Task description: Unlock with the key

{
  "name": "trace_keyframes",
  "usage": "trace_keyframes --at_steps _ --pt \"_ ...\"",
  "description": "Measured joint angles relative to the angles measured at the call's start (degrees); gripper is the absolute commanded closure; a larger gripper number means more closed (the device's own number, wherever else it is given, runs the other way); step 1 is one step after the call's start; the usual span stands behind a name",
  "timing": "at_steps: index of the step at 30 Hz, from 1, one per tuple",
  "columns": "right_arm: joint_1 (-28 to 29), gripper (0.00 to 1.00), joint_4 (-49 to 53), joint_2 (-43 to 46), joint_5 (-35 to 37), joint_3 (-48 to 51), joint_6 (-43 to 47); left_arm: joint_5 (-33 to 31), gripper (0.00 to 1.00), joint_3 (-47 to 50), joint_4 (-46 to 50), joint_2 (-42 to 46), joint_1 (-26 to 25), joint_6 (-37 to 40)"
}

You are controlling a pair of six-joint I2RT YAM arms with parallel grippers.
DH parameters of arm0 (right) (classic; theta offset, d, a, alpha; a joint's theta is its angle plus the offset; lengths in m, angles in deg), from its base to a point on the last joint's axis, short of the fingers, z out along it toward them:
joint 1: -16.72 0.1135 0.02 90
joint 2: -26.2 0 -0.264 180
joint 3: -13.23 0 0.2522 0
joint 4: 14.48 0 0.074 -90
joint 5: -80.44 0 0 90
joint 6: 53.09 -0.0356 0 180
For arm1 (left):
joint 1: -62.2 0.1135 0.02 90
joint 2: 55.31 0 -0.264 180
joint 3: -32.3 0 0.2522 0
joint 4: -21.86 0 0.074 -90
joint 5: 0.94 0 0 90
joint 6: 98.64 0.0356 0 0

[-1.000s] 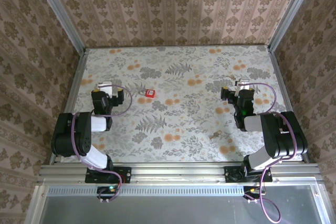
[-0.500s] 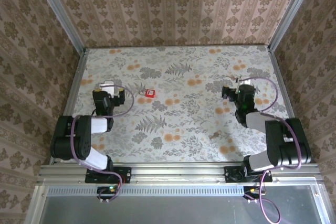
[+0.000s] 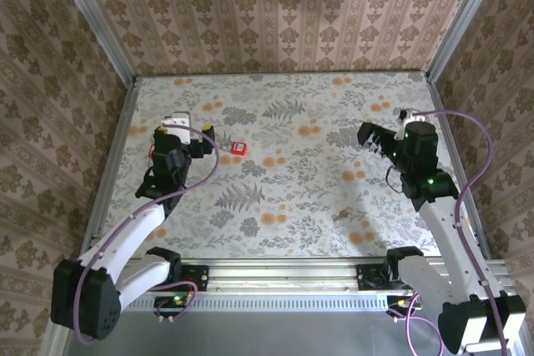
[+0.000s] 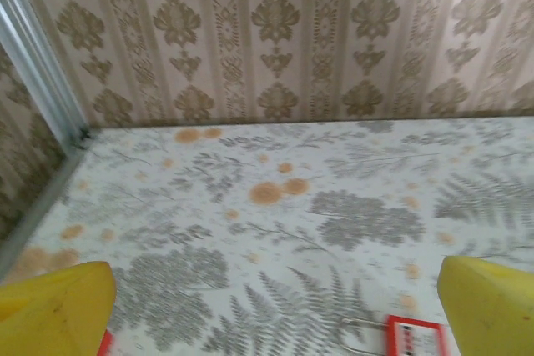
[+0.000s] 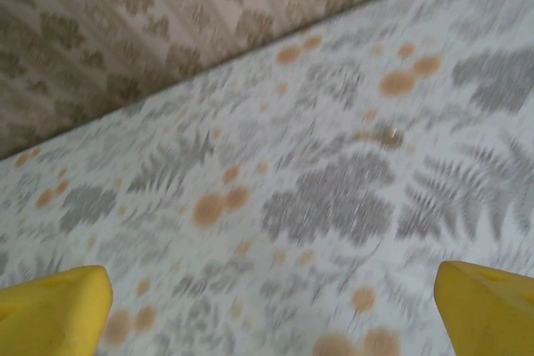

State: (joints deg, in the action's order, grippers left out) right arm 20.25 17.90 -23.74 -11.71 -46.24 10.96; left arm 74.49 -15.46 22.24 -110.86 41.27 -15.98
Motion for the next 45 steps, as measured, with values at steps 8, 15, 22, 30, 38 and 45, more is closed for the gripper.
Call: trace_keyframes --at_steps 8,15,22,30,38,45 --pt "10.1 0.02 14.8 2.4 -2.8 2.9 -5.8 8.8 0.0 -2.9 16.1 4.0 -3.6 -12.5" --pt "16.7 0.13 22.4 1.5 -1.5 9.5 -9.8 11.6 0.0 -3.0 26.1 5.0 -9.3 -18.9" --pt "19.4 0.41 23.8 -3.7 0.7 13.1 -12.9 11.8 0.0 -2.9 30.1 5.2 -15.0 -23.3" --pt "21.6 0.47 21.6 -12.7 2.9 13.7 -13.5 11.0 0.0 -2.2 31.0 5.5 -17.3 -25.4" --pt "21.9 0.52 17.2 -19.9 5.0 13.7 -13.4 10.1 0.0 -2.0 31.0 5.5 -17.7 -25.8" --pt "21.9 0.55 16.2 -24.1 6.0 11.8 -13.0 9.6 0.0 -2.0 31.0 5.5 -18.1 -26.1"
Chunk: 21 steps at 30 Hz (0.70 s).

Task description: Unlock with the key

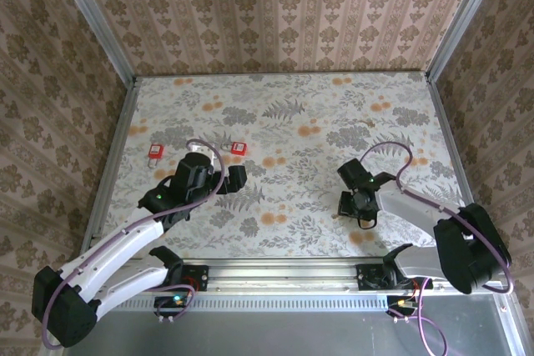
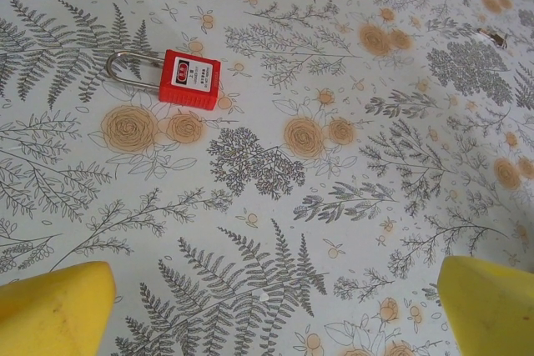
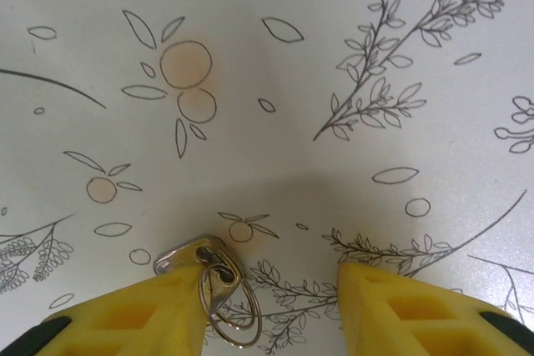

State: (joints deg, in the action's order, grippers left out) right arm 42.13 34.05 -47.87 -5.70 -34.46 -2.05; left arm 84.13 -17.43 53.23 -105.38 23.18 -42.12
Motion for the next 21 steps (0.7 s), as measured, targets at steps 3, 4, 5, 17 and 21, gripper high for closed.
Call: trace_keyframes --at_steps 3,4,5,17,21 --pt "0.0 0.58 -0.6 -1.1 0.3 -0.8 0.2 -0.2 0.0 0.0 0.0 0.0 0.0 0.0" --pt "0.0 0.6 -0.8 -1.3 0.3 -1.0 0.4 -0.2 0.0 0.1 0.0 0.0 0.0 0.0" --pt "0.0 0.62 -1.0 -1.6 0.4 -1.1 0.6 -0.3 0.0 0.2 0.0 0.0 0.0 0.0" --pt "0.0 0.9 -1.8 -3.0 0.5 -2.4 2.3 -0.4 0.0 0.5 -0.4 -2.0 -0.3 0.0" --pt "0.0 1.0 -1.8 -2.9 0.4 -2.6 3.0 -0.4 0.0 0.5 -1.5 -3.3 -1.7 0.0"
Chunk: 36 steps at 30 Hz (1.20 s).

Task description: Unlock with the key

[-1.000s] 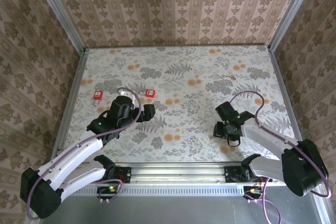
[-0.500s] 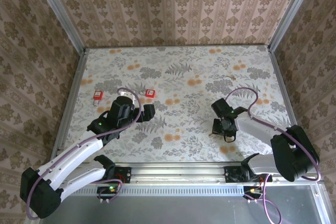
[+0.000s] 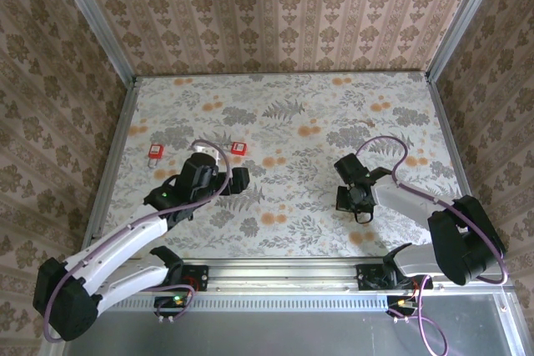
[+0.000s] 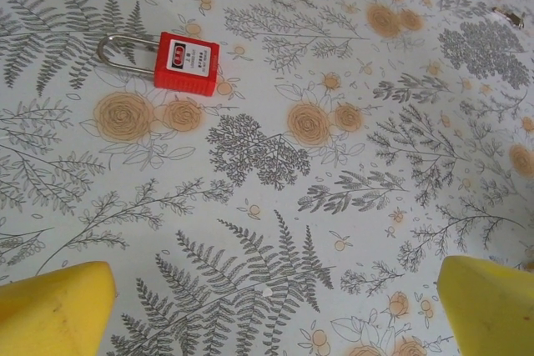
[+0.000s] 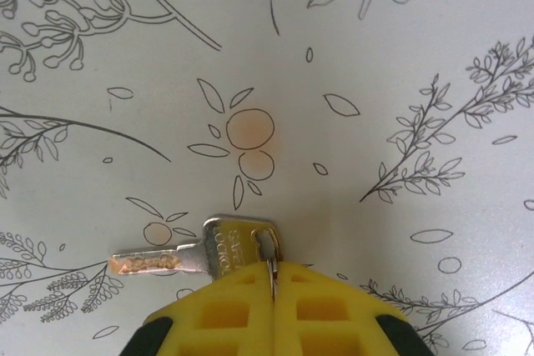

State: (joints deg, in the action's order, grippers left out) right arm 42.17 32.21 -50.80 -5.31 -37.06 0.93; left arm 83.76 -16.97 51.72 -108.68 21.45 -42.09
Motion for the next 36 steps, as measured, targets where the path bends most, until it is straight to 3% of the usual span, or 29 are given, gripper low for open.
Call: trace_keyframes --at_steps 10,17,25,30,36 --pt "0.1 1.0 -0.3 6.1 -4.6 0.7 -1.8 2.3 0.0 -0.3 -9.2 -10.6 -7.8 -5.1" --pt "0.1 1.0 -0.7 14.7 -8.0 -0.5 -3.7 8.8 0.0 -0.3 -24.7 -19.2 -9.9 -17.5" --pt "1.4 1.0 -3.7 17.6 -12.2 -3.1 -6.2 14.1 0.03 -1.9 -40.5 -28.5 -11.4 -32.7" --pt "4.2 1.0 -4.6 17.6 -12.9 -3.4 -6.5 15.8 0.08 -4.3 -46.7 -33.3 -12.4 -38.4" --pt "7.1 1.0 -4.7 17.5 -12.9 -3.7 -6.7 16.9 0.24 -5.4 -50.6 -37.4 -13.4 -42.5"
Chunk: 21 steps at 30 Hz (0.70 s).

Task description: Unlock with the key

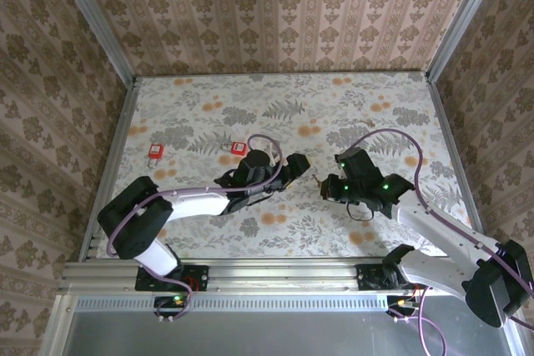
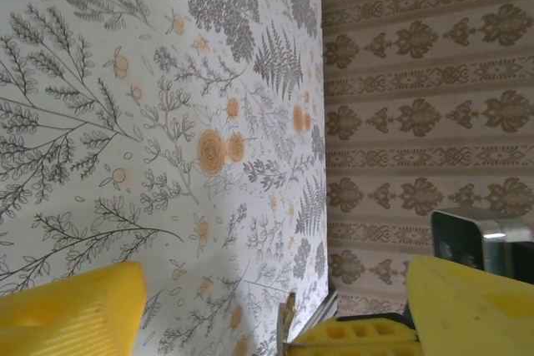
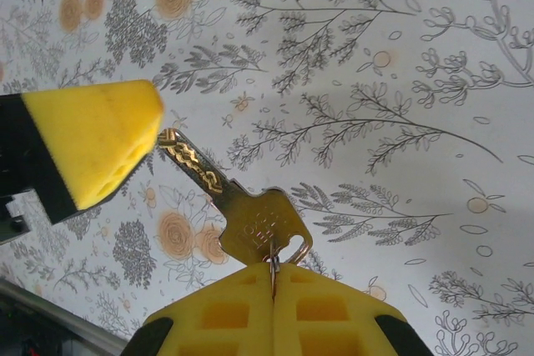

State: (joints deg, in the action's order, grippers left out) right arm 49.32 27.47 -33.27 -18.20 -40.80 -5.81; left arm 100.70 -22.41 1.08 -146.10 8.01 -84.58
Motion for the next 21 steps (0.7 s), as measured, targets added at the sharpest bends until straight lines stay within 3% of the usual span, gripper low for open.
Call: trace_keyframes --at_steps 12,21 --pt "1.9 1.0 0.0 -1.3 0.5 -1.4 0.1 1.1 0.41 -1.4 -0.2 -2.7 -1.8 -3.7" --pt "2.8 1.0 0.0 -2.7 0.9 -2.0 0.3 2.1 0.78 -1.8 -1.5 -6.4 -2.8 -6.9"
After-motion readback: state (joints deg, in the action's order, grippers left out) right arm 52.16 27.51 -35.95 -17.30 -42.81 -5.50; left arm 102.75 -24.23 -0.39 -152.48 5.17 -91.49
